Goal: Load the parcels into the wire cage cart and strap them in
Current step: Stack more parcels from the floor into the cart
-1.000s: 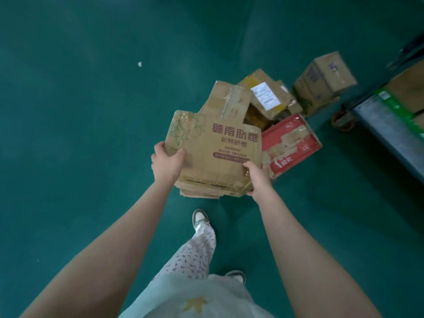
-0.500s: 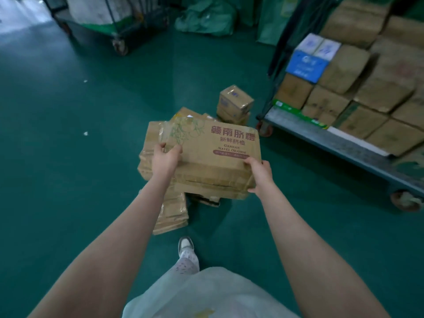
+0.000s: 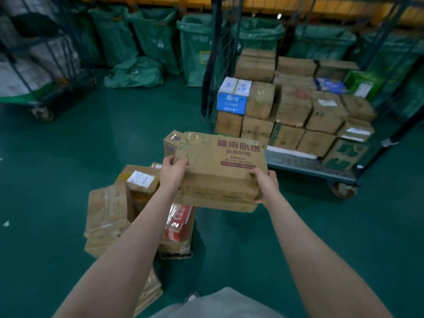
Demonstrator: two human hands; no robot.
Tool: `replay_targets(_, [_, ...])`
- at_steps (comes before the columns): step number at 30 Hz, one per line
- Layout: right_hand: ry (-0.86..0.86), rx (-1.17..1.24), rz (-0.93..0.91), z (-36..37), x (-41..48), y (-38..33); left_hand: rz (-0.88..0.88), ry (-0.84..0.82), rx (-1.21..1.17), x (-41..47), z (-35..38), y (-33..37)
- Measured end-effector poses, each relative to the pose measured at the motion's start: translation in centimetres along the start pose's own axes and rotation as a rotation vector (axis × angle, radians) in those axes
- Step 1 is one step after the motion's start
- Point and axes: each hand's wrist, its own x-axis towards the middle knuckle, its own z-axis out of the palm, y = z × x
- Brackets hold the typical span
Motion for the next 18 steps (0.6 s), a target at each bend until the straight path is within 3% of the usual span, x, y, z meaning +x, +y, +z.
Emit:
replay_targets(9, [0.153, 0.087, -0.061, 0.8, 6.6, -4.4, 0.048, -0.118, 0.026, 7.7, 5.0, 4.8])
replay_targets(18, [0.18, 0.121, -0.039, -1.4, 14.1, -7.1, -0.013, -0.166, 0.087, 13.2, 12.8, 8.0])
